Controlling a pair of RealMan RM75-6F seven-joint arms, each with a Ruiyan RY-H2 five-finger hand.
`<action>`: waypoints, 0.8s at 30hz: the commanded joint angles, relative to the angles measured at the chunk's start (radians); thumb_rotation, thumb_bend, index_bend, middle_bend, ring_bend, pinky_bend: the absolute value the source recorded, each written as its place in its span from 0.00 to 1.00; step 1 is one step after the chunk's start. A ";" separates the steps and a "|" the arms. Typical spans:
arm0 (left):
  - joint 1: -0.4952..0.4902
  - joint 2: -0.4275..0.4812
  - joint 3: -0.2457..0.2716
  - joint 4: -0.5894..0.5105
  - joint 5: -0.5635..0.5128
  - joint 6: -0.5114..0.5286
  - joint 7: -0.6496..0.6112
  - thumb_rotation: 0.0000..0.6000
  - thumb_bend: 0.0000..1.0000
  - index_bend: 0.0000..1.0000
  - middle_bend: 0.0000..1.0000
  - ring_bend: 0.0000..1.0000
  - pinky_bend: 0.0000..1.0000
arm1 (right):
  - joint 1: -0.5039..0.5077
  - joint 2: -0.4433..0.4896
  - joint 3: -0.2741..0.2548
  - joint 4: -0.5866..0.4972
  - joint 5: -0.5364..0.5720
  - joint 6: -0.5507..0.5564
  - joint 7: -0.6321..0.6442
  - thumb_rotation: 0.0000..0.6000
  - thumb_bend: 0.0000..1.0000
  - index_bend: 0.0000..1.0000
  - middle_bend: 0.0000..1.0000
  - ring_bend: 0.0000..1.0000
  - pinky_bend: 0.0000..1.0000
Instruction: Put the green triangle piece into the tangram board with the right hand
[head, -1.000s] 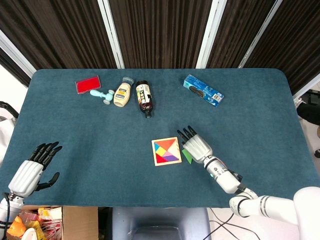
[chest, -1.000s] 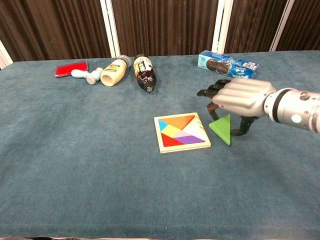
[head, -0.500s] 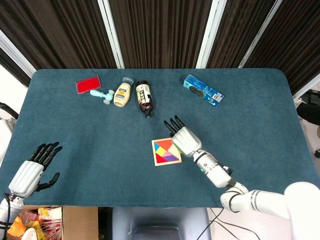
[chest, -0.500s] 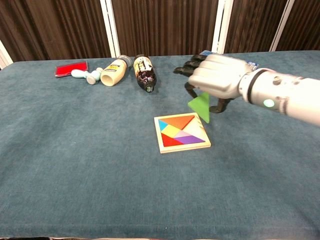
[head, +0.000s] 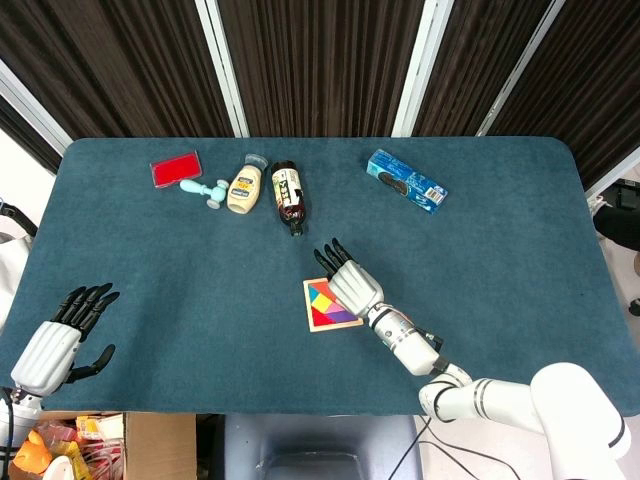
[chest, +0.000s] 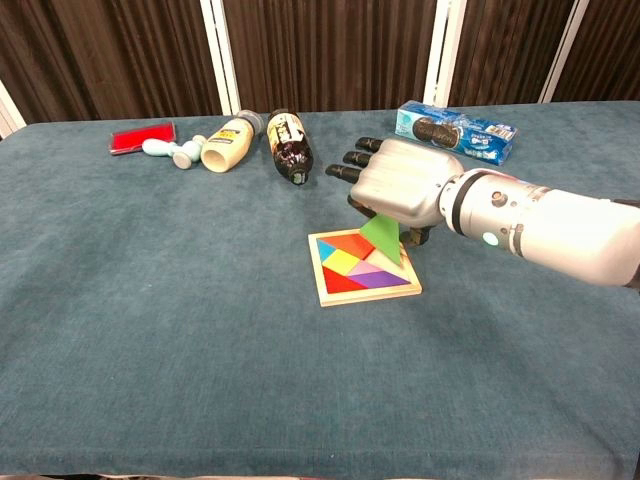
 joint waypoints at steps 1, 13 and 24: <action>0.000 0.000 0.000 0.000 0.001 0.000 0.000 1.00 0.43 0.00 0.00 0.00 0.00 | 0.000 -0.005 -0.003 0.001 0.002 0.001 -0.001 1.00 0.55 0.67 0.00 0.00 0.00; 0.001 0.002 0.001 0.000 0.004 0.004 -0.007 1.00 0.43 0.00 0.00 0.00 0.00 | 0.002 -0.022 -0.020 0.006 0.011 0.001 -0.030 1.00 0.55 0.67 0.00 0.00 0.00; 0.003 0.002 0.002 0.000 0.006 0.006 -0.007 1.00 0.43 0.00 0.00 0.00 0.00 | -0.003 -0.016 -0.028 -0.013 0.015 0.009 -0.040 1.00 0.55 0.67 0.00 0.00 0.00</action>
